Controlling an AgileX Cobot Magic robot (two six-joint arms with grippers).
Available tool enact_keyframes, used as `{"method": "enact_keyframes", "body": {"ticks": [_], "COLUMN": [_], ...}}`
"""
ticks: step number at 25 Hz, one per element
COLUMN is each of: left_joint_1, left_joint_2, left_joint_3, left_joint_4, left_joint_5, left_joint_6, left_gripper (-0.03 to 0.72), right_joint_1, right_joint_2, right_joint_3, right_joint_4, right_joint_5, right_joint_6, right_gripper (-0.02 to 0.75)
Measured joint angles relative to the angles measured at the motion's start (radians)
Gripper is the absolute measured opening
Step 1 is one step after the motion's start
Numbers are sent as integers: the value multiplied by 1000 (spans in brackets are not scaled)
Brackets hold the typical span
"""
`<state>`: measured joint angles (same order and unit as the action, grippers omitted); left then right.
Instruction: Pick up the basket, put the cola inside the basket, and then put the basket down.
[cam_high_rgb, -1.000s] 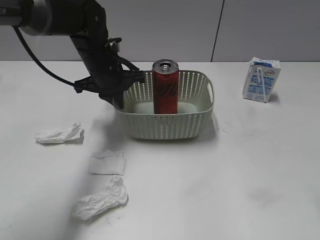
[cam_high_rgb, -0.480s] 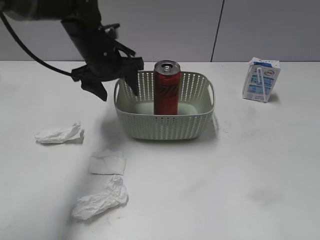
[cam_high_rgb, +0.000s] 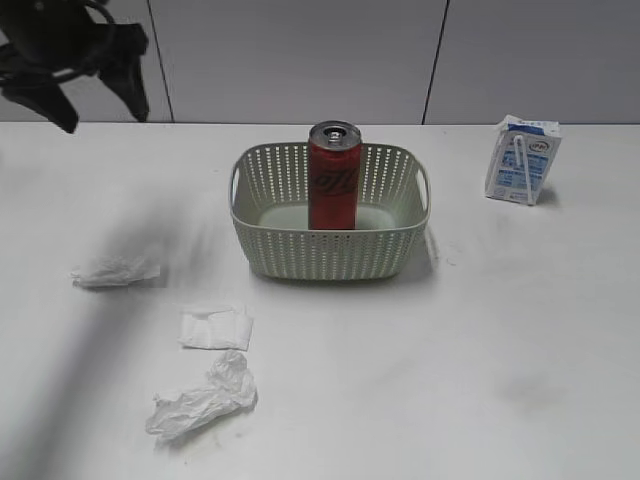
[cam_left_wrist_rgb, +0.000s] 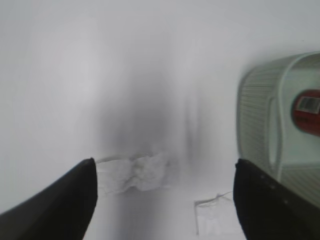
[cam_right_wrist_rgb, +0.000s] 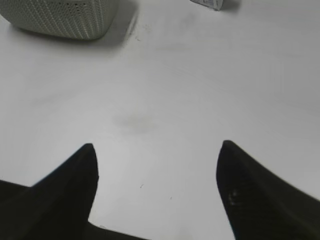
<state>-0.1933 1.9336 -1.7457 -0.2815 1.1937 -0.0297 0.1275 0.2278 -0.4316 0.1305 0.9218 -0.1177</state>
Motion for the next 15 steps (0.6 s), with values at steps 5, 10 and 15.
{"method": "enact_keyframes", "body": {"ticks": [5, 10, 15], "left_joint_1": [102, 157, 159], "left_joint_2": [-56, -123, -267], "left_joint_3": [0, 1, 106], "left_joint_4": [42, 68, 96], "left_joint_5": [21, 23, 22], "left_joint_6": [30, 30, 78], "left_gripper": [633, 613, 598], "right_joint_1": [0, 0, 0], "right_joint_2": [-113, -170, -172], "right_joint_3": [11, 11, 12], "right_joint_4": [0, 0, 0], "right_joint_5": [13, 16, 17], "right_joint_6": [-5, -5, -7], "right_gripper": [539, 538, 534]}}
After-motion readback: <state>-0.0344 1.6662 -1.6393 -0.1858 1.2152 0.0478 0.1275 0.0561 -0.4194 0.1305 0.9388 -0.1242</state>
